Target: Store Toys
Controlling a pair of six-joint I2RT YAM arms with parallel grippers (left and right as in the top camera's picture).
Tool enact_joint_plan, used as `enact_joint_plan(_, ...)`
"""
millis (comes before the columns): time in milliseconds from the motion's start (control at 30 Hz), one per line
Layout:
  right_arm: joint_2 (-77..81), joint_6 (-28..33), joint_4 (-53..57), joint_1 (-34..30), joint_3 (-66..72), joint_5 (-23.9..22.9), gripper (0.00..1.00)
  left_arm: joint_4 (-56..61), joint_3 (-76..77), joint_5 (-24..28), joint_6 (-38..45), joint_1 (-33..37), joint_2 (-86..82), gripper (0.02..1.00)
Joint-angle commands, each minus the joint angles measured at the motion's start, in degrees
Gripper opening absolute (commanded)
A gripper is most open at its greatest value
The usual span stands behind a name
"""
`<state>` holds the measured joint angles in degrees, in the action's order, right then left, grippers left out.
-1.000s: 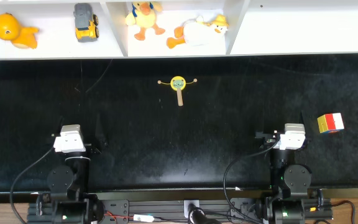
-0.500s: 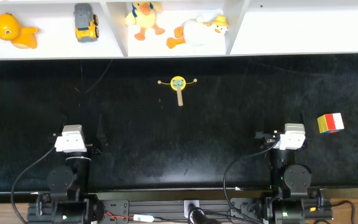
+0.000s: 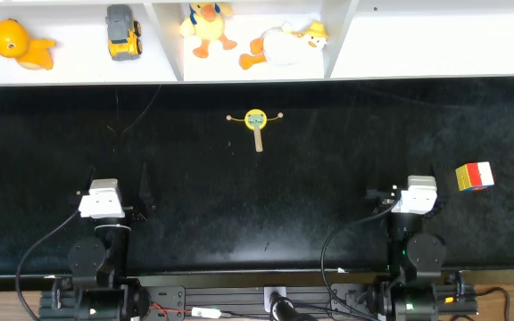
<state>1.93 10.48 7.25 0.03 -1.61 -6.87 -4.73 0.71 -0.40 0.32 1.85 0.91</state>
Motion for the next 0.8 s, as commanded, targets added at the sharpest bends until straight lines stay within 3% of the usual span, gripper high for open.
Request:
enact_joint_plan(33, 10.40, -4.42, 4.07, 0.07, -8.85, 3.65, 0.996, -0.09, -0.24, 0.76, -0.42, -0.37, -0.74, 0.998)
enact_joint_plan(133, 21.40, -8.70, 12.31, 1.03, -17.42, 8.11, 0.996, -0.09, -0.24, 0.76, -0.42, -0.37, -0.74, 0.998)
enact_joint_plan(367, 49.18, -22.21, 34.84, 10.36, -40.26, 9.60, 0.993, -0.09, -0.24, 0.76, -0.42, -0.37, -0.74, 0.998)
enact_joint_plan(467, 60.65, -26.49, 37.44, 16.13, -47.76, 7.87, 0.996, -0.09, -0.24, 0.76, -0.42, -0.37, -0.74, 0.998)
enact_joint_plan(667, 83.54, -32.70, 37.33, 29.57, -62.03, 0.15, 0.996, -0.09, -0.24, 0.74, -0.42, -0.37, -0.74, 0.998)
enact_joint_plan(800, 95.54, -33.03, 37.38, 34.67, -70.05, -0.22, 0.998, -0.09, -0.24, 0.76, -0.42, -0.37, -0.74, 0.998)
